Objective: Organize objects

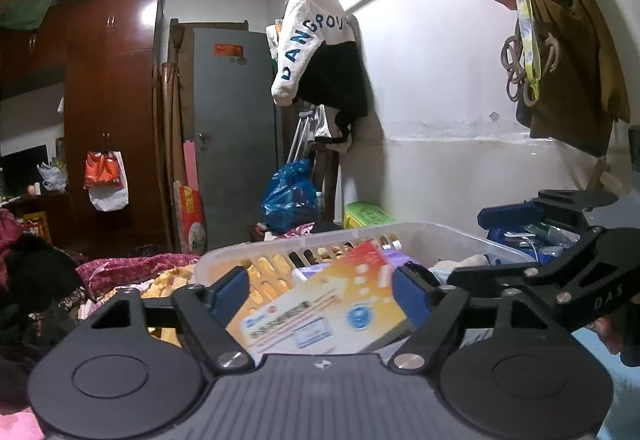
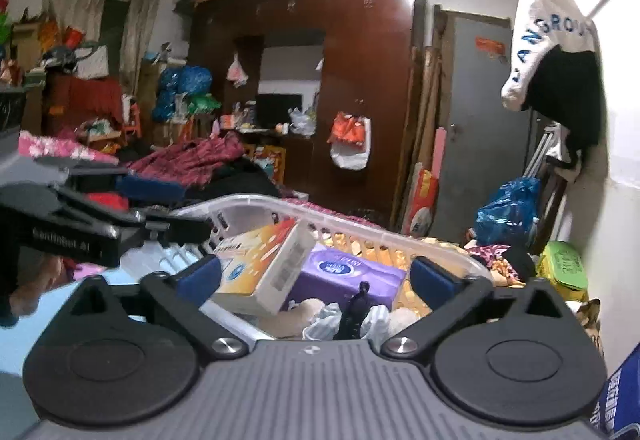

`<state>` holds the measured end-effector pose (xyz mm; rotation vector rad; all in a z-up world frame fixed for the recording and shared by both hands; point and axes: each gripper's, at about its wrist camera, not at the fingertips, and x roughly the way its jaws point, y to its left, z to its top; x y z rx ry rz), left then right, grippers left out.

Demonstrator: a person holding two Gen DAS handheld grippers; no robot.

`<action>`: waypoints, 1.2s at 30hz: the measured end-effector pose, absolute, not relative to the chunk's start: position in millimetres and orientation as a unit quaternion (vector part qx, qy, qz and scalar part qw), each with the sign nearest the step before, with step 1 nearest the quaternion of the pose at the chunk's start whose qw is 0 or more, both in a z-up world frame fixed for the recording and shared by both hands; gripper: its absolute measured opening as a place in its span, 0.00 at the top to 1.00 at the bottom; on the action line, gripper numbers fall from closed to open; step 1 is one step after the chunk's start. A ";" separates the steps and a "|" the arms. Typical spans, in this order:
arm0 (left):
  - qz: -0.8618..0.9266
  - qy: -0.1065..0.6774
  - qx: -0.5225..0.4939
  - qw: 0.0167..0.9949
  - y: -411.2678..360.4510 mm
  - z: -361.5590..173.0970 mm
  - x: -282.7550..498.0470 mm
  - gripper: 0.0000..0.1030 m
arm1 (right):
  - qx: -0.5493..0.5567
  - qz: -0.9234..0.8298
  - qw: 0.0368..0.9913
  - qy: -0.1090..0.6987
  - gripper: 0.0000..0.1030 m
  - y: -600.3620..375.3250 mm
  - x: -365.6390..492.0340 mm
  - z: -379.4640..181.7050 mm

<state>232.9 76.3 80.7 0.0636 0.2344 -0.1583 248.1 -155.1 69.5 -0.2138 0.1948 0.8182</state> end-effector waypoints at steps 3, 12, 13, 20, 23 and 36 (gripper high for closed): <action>-0.077 0.120 0.038 0.989 70.3 80.1 234.7 0.18 | -0.097 0.387 0.910 0.114 0.00 -152.5 248.3 70.5; -0.066 0.119 0.030 0.990 66.7 78.9 218.6 0.15 | -0.063 0.373 0.916 0.136 0.00 -161.0 256.1 67.6; -0.057 0.117 0.031 0.991 65.3 79.0 215.4 0.15 | -0.062 0.368 0.918 0.134 0.00 -163.0 254.5 67.7; -0.025 0.107 0.022 0.994 58.2 83.1 181.5 0.14 | -0.031 0.345 0.926 0.148 0.00 -178.3 248.4 75.9; -0.024 0.101 0.010 0.995 52.9 89.6 159.5 0.13 | -0.011 0.316 0.935 0.162 0.00 -188.7 236.1 81.8; -0.033 0.110 -0.002 0.993 6.8 78.7 50.5 0.05 | 0.061 0.322 0.935 0.136 0.00 -262.7 125.4 59.4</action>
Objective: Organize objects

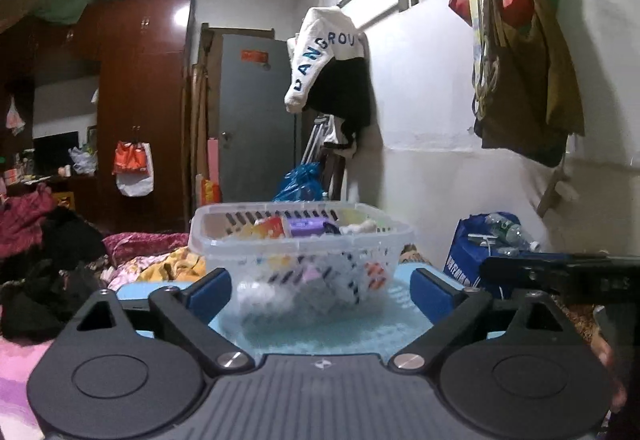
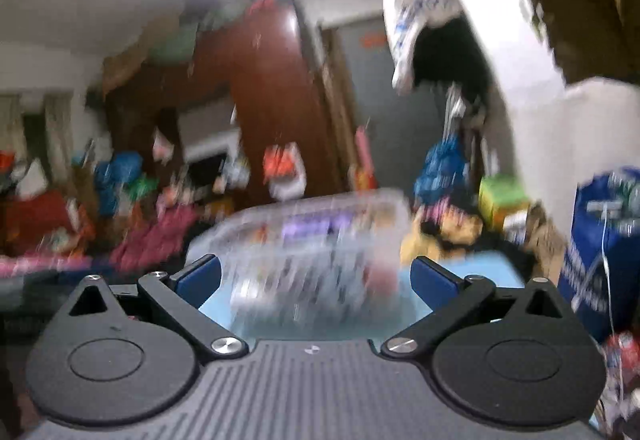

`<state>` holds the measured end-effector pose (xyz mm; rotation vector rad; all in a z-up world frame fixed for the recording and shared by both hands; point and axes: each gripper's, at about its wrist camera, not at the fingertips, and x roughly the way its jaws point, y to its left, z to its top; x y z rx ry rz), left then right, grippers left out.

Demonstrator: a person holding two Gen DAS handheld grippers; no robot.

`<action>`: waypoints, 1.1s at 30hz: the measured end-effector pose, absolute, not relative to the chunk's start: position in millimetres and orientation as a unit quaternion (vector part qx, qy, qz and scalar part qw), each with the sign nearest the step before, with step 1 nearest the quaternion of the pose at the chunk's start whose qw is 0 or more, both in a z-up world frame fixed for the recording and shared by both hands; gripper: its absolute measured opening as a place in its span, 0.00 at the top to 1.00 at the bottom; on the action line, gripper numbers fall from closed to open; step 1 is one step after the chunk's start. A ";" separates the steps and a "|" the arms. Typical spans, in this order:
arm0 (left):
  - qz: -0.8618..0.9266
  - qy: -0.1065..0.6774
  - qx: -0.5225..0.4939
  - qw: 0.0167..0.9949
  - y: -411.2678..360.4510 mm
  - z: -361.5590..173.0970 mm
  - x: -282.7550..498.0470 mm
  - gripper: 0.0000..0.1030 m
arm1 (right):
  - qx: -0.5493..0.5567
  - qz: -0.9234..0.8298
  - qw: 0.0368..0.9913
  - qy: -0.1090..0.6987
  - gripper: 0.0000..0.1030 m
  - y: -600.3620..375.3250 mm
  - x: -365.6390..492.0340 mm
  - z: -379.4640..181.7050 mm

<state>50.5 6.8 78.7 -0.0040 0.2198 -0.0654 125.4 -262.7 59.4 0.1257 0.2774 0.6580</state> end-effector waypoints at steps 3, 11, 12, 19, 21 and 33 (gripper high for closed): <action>-0.013 0.110 0.016 0.994 -0.4 72.9 43.8 0.04 | 0.069 0.328 0.931 0.142 0.00 -268.7 121.8 49.1; 0.000 0.119 -0.003 0.993 8.9 76.7 45.7 0.04 | 0.018 0.282 0.949 0.136 0.00 -261.8 113.7 49.7; 0.004 0.120 -0.006 0.993 11.4 76.6 46.2 0.04 | 0.016 0.284 0.949 0.135 0.00 -262.0 109.6 49.6; 0.012 0.123 -0.002 0.992 16.6 71.2 43.0 0.04 | 0.006 0.277 0.952 0.132 0.00 -262.8 100.3 44.2; 0.012 0.124 -0.003 0.992 17.6 70.7 43.3 0.04 | 0.007 0.275 0.952 0.133 0.00 -264.5 100.4 43.0; 0.014 0.126 -0.002 0.992 17.4 69.6 42.4 0.04 | 0.015 0.276 0.950 0.143 0.00 -268.3 102.8 41.9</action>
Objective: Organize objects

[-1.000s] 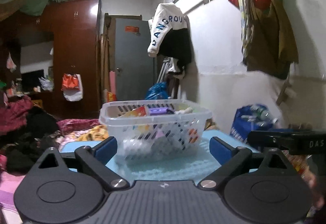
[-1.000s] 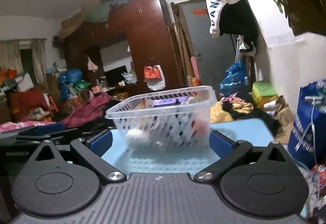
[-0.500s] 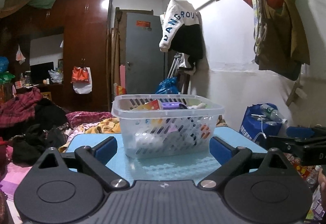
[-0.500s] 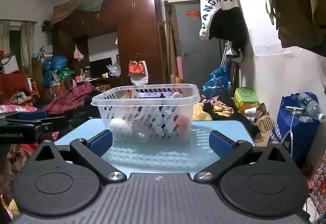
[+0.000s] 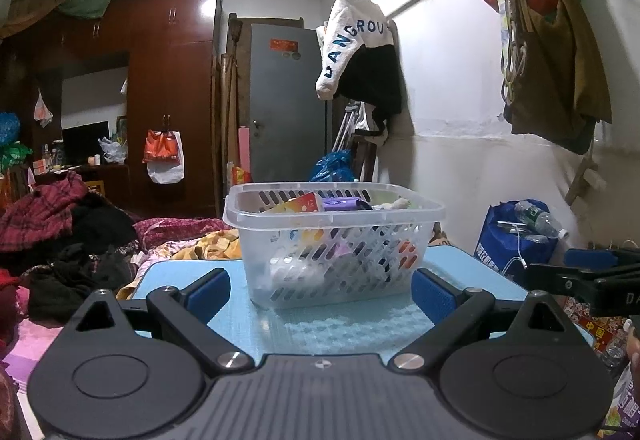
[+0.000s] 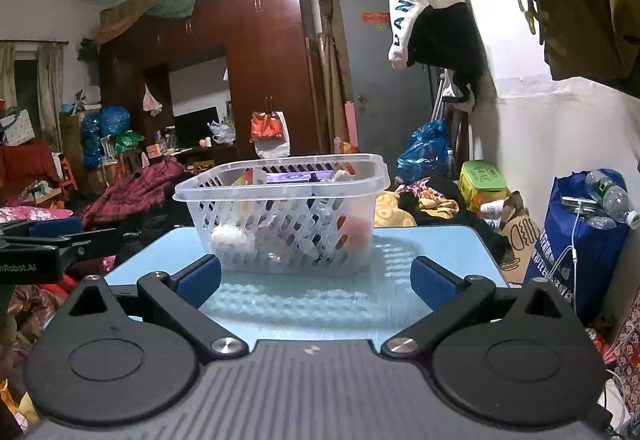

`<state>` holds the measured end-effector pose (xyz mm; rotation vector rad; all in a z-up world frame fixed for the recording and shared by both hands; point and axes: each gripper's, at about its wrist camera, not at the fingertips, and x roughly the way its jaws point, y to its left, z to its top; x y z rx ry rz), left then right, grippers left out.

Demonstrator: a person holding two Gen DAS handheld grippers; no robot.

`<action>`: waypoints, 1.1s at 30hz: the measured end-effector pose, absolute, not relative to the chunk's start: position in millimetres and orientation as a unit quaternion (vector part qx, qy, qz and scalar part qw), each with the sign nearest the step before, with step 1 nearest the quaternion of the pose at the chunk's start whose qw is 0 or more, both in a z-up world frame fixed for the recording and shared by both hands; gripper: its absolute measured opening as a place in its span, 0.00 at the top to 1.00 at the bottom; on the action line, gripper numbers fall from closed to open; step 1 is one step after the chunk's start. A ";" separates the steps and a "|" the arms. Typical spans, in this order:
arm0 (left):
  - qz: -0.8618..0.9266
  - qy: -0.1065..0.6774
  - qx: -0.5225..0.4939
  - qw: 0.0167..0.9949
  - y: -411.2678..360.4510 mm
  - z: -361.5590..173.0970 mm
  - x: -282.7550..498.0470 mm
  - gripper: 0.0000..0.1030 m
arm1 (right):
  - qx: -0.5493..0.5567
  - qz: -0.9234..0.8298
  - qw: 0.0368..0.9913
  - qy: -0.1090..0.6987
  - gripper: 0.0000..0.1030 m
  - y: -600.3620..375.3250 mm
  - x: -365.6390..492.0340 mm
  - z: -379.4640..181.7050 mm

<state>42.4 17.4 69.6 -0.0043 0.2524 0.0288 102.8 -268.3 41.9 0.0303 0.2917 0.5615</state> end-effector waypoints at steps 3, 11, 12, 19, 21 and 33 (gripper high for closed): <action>0.015 0.126 -0.002 0.992 17.2 69.8 42.6 0.04 | 0.013 0.277 0.950 0.143 0.00 -268.6 102.6 41.8; 0.014 0.127 0.000 0.992 17.8 68.6 42.4 0.04 | 0.010 0.279 0.949 0.144 0.00 -268.9 102.3 41.1; 0.014 0.127 0.001 0.992 17.7 68.3 42.2 0.04 | 0.009 0.279 0.949 0.145 0.00 -268.3 102.4 41.1; 0.015 0.127 0.002 0.992 17.0 67.7 41.8 0.04 | 0.013 0.279 0.949 0.144 0.00 -269.5 102.4 41.0; 0.015 0.128 0.003 0.992 16.9 67.6 41.9 0.04 | 0.013 0.279 0.949 0.144 0.00 -269.6 102.4 40.7; 0.013 0.130 -0.001 0.991 16.6 68.5 44.3 0.04 | 0.016 0.278 0.950 0.142 0.00 -271.9 103.2 40.6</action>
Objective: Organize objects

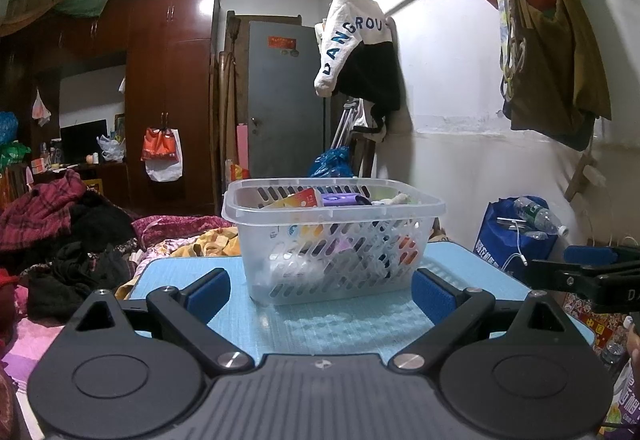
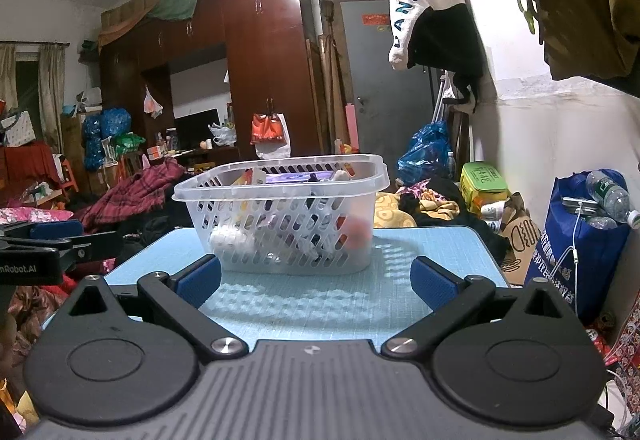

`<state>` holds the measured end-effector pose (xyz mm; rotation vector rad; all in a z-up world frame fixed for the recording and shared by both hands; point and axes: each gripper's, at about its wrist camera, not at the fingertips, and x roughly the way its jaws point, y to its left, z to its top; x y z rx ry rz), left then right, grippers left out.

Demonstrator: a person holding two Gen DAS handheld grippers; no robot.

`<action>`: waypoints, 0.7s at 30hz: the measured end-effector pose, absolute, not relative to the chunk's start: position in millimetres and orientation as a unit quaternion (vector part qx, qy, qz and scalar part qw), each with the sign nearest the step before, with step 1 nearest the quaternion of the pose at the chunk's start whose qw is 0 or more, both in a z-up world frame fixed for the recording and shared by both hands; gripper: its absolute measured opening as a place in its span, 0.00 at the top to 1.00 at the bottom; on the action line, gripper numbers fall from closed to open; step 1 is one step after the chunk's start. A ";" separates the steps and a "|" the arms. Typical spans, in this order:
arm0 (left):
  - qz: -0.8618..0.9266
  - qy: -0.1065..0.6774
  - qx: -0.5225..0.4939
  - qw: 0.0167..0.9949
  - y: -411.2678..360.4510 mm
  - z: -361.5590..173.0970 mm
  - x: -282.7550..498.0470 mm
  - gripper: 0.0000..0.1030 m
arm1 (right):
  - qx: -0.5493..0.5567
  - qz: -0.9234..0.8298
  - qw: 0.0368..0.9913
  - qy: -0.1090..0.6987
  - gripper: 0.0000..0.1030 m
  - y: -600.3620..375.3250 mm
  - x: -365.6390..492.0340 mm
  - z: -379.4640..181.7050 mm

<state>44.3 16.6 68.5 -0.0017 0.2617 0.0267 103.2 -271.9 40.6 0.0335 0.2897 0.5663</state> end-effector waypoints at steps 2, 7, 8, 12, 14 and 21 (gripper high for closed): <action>0.013 0.131 0.000 0.991 16.7 68.1 44.5 0.04 | 0.016 0.278 0.950 0.142 0.00 -271.8 103.1 40.6; 0.013 0.131 0.003 0.991 16.0 67.3 44.7 0.04 | 0.017 0.277 0.950 0.142 0.00 -272.2 103.5 40.7; 0.013 0.131 0.004 0.991 15.9 67.3 44.9 0.04 | 0.017 0.277 0.950 0.142 0.00 -272.7 103.8 40.6; 0.013 0.132 0.004 0.991 15.5 67.0 45.0 0.04 | 0.017 0.276 0.950 0.142 0.00 -273.9 104.3 40.4; 0.013 0.132 0.003 0.991 16.1 66.6 44.8 0.04 | 0.017 0.276 0.950 0.142 0.00 -273.6 104.4 40.4; 0.013 0.133 0.003 0.991 16.3 66.3 45.4 0.04 | 0.017 0.276 0.950 0.142 0.00 -273.2 104.3 40.3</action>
